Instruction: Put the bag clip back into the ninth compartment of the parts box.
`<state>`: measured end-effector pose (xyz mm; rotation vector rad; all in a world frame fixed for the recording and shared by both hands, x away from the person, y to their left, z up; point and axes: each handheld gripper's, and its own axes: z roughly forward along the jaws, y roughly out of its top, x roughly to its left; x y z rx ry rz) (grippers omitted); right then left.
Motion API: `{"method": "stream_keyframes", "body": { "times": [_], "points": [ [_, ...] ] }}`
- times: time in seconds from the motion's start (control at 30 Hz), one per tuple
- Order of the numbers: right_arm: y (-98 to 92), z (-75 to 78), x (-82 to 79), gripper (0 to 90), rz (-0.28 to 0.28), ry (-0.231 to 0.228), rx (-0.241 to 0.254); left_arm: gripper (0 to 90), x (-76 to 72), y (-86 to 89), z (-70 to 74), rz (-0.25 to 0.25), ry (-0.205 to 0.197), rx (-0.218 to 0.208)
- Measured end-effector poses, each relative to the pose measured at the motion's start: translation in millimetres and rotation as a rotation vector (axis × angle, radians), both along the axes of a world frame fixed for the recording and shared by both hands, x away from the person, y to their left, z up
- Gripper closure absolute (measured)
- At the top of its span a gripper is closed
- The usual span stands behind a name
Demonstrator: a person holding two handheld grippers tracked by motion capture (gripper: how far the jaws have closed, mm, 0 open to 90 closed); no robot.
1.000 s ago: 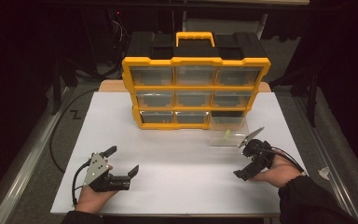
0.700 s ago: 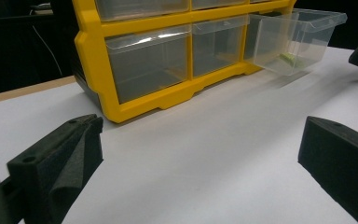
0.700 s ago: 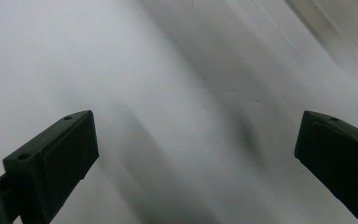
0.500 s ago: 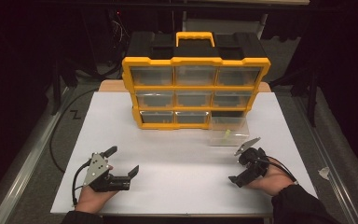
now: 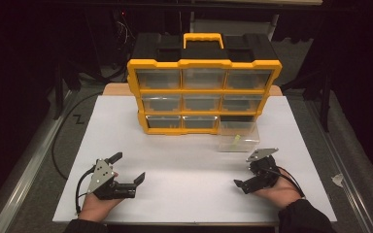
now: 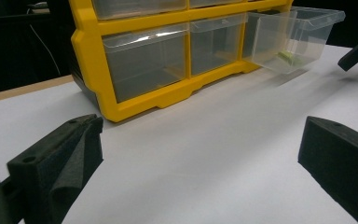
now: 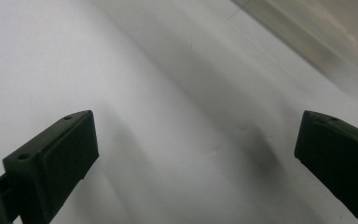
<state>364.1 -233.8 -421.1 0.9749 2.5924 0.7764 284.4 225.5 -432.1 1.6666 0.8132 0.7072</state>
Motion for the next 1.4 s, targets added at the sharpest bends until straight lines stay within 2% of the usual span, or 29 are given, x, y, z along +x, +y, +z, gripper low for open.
{"method": "stream_keyframes", "body": {
  "times": [0.23,0.67,0.83,1.0,1.1,1.27,1.4],
  "points": [
    [0.8,1.9,-4.4,1.1,-0.022,-0.084,0.079,0.3,0.2,-0.2,-0.1,-0.003,0.001,0.001],
    [13.8,11.2,-19.4,1.1,-0.023,-0.194,0.184,0.3,0.6,-0.3,-0.3,-0.004,0.001,0.002],
    [13.5,11.9,-25.1,1.1,-0.051,-0.243,0.252,0.3,0.9,-0.4,-0.4,-0.006,0.001,0.002],
    [4.0,6.6,-32.2,1.1,-0.103,-0.316,0.326,0.3,2.0,-0.8,-0.9,-0.010,0.002,0.003],
    [-7.3,0.6,-35.3,1.1,-0.148,-0.328,0.409,0.3,3.3,-1.0,-1.6,-0.009,0.006,0.000],
    [-12.1,-3.0,-34.6,1.1,-0.153,-0.323,0.421,0.3,3.3,0.0,-2.2,0.002,0.010,-0.004],
    [-11.2,-3.9,-35.1,1.1,-0.151,-0.340,0.397,0.3,2.6,-0.1,-1.4,0.003,0.002,-0.007]
  ]
}}
